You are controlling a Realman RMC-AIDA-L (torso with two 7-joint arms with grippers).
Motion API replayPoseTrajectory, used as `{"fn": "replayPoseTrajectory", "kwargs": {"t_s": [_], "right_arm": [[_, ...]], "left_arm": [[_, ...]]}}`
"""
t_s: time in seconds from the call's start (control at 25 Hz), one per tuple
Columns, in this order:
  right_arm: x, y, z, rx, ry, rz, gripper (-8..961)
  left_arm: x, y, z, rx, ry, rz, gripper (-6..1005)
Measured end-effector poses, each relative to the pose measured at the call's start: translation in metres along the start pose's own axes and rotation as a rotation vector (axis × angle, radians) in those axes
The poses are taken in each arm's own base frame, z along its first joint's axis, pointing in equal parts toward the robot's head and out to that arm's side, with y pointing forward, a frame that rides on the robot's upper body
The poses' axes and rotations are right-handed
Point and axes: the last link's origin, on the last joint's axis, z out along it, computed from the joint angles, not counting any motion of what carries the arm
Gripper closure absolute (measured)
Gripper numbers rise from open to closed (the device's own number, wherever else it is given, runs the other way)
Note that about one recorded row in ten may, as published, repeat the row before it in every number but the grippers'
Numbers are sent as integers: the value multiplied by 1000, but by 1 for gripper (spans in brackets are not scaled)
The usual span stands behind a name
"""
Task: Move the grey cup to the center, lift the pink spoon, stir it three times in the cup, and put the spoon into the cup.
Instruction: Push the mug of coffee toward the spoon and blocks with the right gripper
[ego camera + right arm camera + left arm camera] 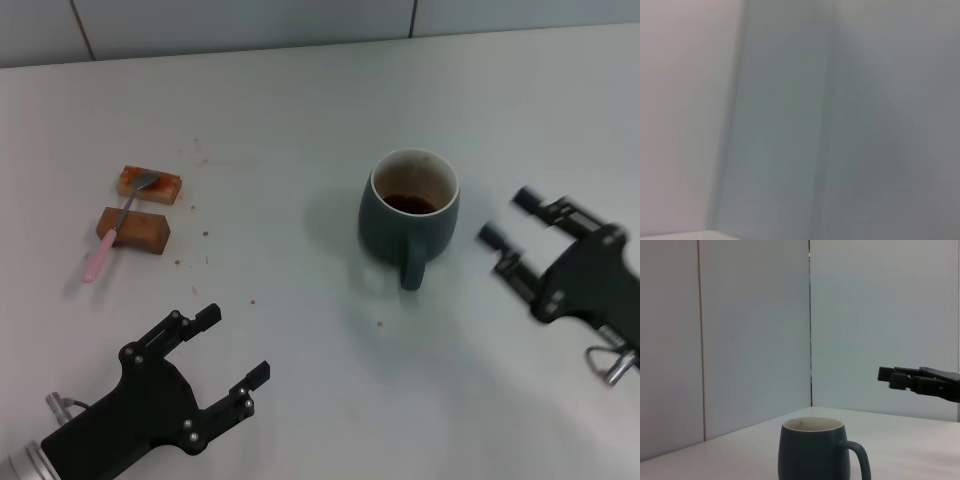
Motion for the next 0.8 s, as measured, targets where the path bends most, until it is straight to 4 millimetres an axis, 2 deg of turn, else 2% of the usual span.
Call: {"fn": "replayPoseTrajectory", "kwargs": {"t_s": [0.04,0.2,0.36,0.48,0.72,0.8], "right_arm": [[1,-6,-2,46,5,-9,240],[10,-32,-1,211,71,-19,390],[22,-46,10,264,163,-12,565],[30,-49,18,269,215,-7,715],[37,-45,31,239,262,16,933],[40,-43,37,230,279,25,942]], "left_arm": [[0,0,0,0,0,1,231],[0,0,0,0,0,2,231],[0,0,1,0,1,2,231],[0,0,1,0,0,1,231],[0,0,1,-1,0,0,231],[0,0,1,-1,0,1,231]]}}
